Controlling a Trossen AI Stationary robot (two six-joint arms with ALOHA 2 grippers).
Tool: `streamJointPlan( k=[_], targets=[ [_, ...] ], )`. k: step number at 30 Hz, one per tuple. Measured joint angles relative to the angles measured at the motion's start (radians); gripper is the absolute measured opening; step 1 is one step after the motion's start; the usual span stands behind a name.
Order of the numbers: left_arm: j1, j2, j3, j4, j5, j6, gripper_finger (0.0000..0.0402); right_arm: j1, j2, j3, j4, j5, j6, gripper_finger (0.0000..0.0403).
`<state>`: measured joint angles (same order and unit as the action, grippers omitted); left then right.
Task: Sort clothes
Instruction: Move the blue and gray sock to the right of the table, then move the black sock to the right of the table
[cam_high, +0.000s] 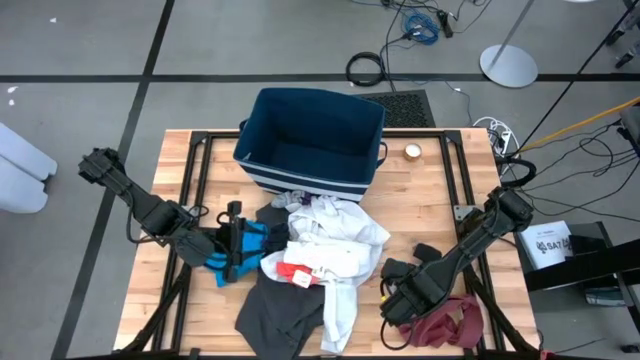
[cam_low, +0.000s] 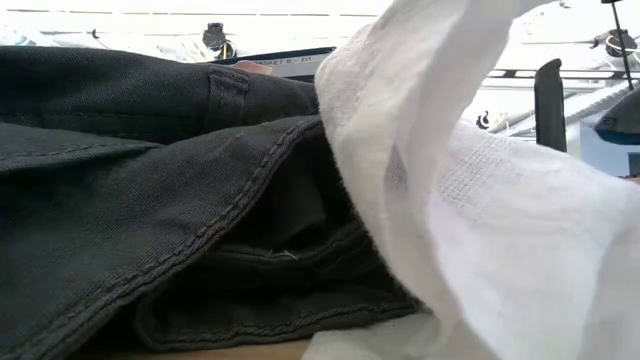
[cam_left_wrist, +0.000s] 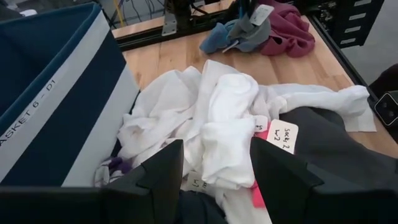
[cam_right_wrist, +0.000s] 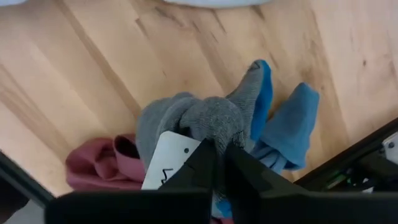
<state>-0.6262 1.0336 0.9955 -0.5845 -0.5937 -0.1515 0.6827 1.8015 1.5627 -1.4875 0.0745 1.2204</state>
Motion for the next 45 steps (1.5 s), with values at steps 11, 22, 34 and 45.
streamJointPlan(
  k=[11,22,34,45],
  targets=[
    [0.009,0.064,0.0,-0.001,0.089,0.008,0.0196,0.0,0.0,0.0,0.012,-0.084,0.051,0.0125],
    [0.163,0.079,-0.064,-0.161,0.031,-0.178,0.0196,0.0,-0.012,0.0,0.279,0.137,-0.123,0.0161],
    [0.315,0.083,-0.222,0.004,0.266,-0.181,0.0196,-0.008,-0.012,0.0,0.421,0.19,-0.286,0.016],
    [0.339,0.12,-0.294,0.109,0.313,-0.151,0.0196,-0.008,-0.012,0.001,0.421,0.191,-0.294,0.016]
  ],
)
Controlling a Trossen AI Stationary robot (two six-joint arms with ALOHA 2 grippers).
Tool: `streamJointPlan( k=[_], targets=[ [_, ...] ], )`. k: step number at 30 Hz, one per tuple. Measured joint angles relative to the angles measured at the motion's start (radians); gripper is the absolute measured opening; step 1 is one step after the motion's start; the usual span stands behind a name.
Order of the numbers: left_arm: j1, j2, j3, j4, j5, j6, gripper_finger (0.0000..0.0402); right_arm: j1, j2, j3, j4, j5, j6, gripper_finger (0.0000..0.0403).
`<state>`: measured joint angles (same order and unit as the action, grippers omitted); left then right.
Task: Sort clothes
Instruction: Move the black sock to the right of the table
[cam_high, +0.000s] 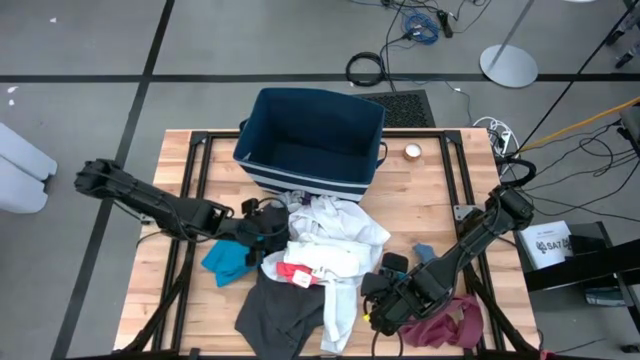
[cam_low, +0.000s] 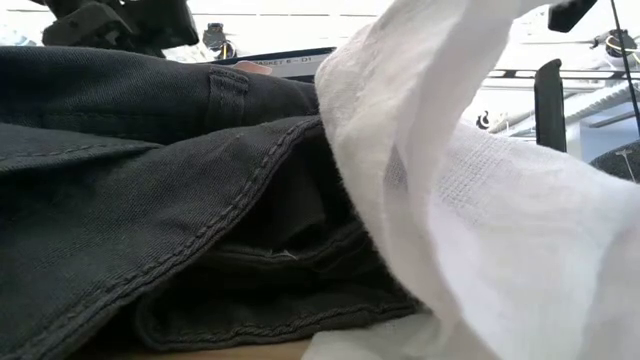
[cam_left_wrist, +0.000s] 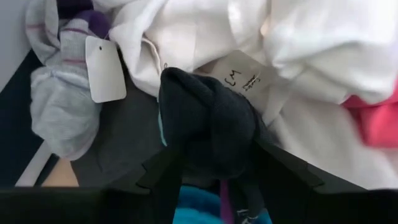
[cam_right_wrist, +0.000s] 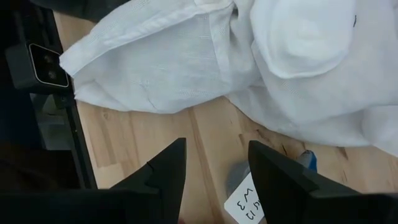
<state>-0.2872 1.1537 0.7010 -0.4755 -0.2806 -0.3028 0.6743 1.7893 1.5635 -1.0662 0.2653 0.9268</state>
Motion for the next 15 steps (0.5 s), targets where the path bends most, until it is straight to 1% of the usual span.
streamJointPlan(
  k=[5,8,11,14,15],
  targets=[
    [0.016,0.028,0.0,0.005,0.022,0.004,0.0194,0.0,0.0,0.0,0.0,0.0,-0.001,0.016],
    [0.02,0.04,0.0,0.006,0.033,0.026,0.0171,0.0,0.0,0.0,0.0,0.006,-0.005,0.016],
    [0.02,0.045,0.0,0.009,0.036,0.055,0.0119,0.0,0.0,0.0,0.0,0.032,-0.01,0.016],
    [0.02,0.044,0.002,0.027,0.037,0.091,0.0041,0.0,0.0,0.0,0.0,0.057,-0.026,0.016],
    [0.02,0.044,0.007,0.023,0.037,0.101,0.0022,-0.001,0.0,0.0,0.0,0.066,-0.031,0.016]
  ],
)
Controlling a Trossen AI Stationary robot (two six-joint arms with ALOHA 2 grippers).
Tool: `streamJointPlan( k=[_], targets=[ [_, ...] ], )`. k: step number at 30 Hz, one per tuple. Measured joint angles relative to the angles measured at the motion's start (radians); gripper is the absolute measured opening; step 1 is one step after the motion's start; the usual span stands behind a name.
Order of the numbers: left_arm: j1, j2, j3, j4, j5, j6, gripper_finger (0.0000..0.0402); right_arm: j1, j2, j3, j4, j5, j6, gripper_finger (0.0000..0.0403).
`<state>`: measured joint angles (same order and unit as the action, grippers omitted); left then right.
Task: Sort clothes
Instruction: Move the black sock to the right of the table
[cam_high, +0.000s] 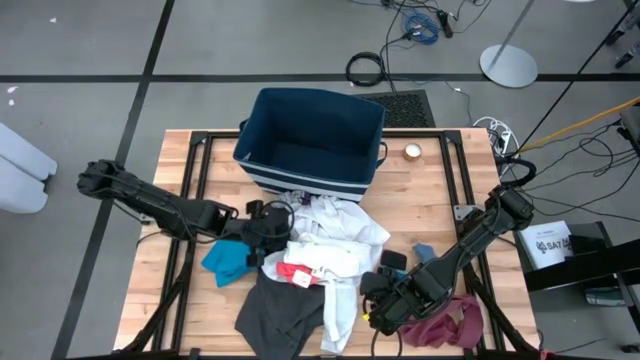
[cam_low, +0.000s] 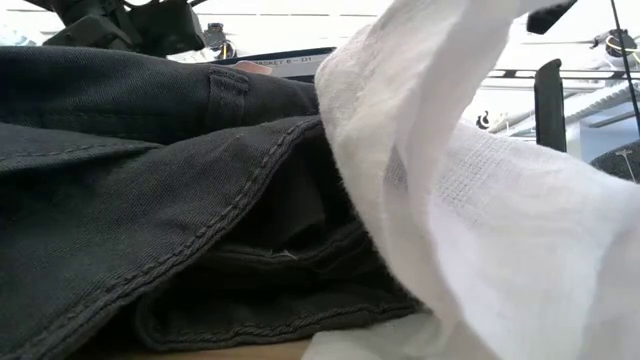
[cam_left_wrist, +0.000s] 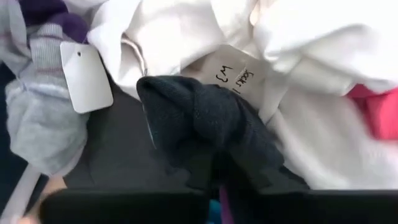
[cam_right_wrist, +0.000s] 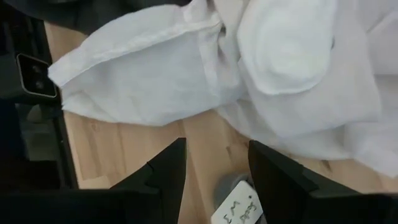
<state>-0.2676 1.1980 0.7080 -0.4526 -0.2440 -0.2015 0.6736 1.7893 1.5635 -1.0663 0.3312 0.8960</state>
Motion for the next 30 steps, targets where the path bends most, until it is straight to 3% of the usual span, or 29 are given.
streamJointPlan(
  k=[10,18,22,30],
  targets=[
    [-0.003,-0.013,0.075,-0.028,-0.022,0.027,0.0005,-0.021,0.0,0.0,0.005,0.093,-0.064,0.016],
    [-0.046,-0.071,0.126,-0.089,-0.098,0.052,0.0003,-0.053,0.0,0.0,0.046,0.271,-0.218,0.016],
    [-0.068,-0.119,0.126,-0.089,-0.111,0.054,0.0002,-0.083,0.0,0.0,0.069,0.277,-0.259,0.016],
    [-0.148,-0.224,0.126,-0.038,-0.111,0.087,0.0002,-0.146,-0.001,0.0,0.295,0.351,-0.519,0.016]
  ],
)
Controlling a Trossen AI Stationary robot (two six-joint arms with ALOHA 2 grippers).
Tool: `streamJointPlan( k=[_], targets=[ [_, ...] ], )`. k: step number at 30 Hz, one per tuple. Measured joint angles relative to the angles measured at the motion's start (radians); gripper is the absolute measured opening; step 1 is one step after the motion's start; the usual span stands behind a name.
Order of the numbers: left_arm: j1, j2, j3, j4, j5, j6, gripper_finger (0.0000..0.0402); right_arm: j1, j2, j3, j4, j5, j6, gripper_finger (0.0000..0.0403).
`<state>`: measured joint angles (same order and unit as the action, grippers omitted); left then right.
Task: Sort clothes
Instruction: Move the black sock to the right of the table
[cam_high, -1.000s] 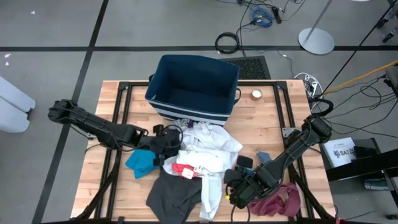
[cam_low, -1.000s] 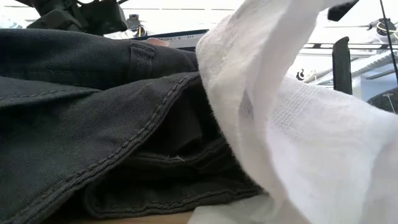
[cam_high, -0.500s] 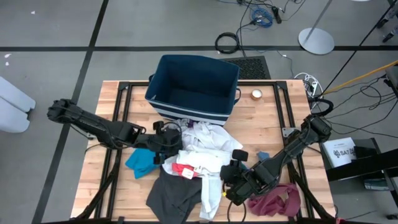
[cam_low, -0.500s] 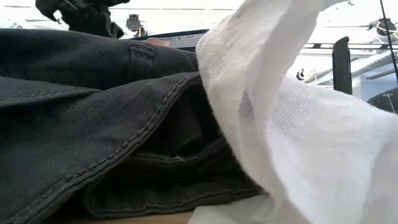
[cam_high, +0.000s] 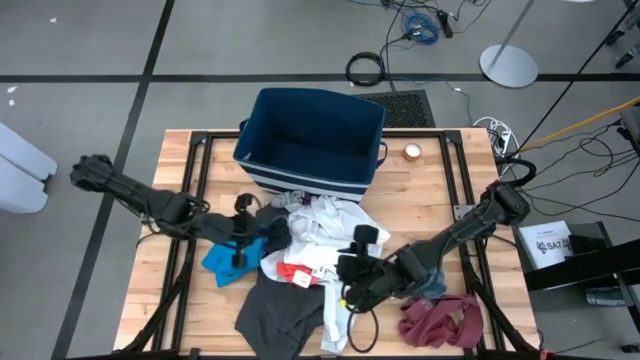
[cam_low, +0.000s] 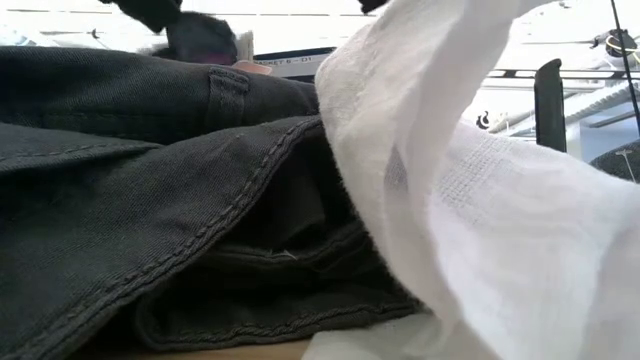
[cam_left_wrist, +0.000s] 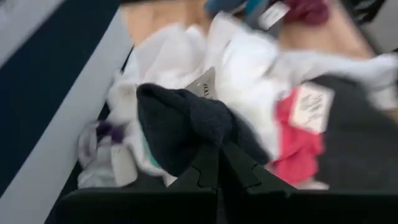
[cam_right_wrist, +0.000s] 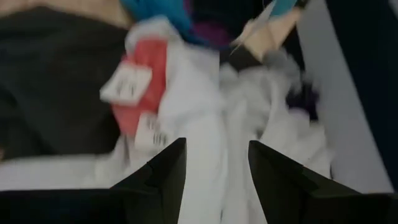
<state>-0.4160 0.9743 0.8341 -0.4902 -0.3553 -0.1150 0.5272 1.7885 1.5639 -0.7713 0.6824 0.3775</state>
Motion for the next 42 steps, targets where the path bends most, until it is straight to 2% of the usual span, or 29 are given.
streamJointPlan(
  k=[7,10,13,17,21,25,34,38,42],
  targets=[
    [-0.074,-0.024,0.0,0.041,0.065,0.027,0.0002,-0.062,0.0,0.0,0.306,-0.034,-0.261,0.016],
    [-0.091,-0.024,0.0,0.042,0.074,0.039,0.0002,-0.086,-0.003,0.0,0.456,-0.127,-0.354,0.016],
    [-0.104,-0.024,0.0,0.064,0.117,0.065,0.0002,-0.121,-0.005,0.0,0.572,-0.288,-0.397,0.016],
    [-0.118,-0.024,0.0,0.114,0.141,0.107,0.0002,-0.177,-0.005,0.0,0.63,-0.435,-0.362,0.016],
    [-0.124,-0.017,0.0,0.146,0.168,0.13,0.0002,-0.226,-0.005,0.0,0.632,-0.487,-0.326,0.016],
    [-0.124,-0.011,0.0,0.147,0.169,0.131,0.0002,-0.265,-0.005,0.0,0.661,-0.588,-0.303,0.016],
    [-0.124,-0.012,0.0,0.167,0.169,0.148,0.0002,-0.327,0.017,0.0,0.681,-0.695,-0.184,0.016],
    [-0.124,-0.012,0.0,0.169,0.169,0.149,0.0002,-0.339,0.047,0.0,0.7,-0.756,-0.175,0.016],
    [-0.124,-0.012,0.0,0.165,0.169,0.15,0.0002,-0.338,0.062,0.0,0.715,-0.769,-0.177,0.016]
  ],
)
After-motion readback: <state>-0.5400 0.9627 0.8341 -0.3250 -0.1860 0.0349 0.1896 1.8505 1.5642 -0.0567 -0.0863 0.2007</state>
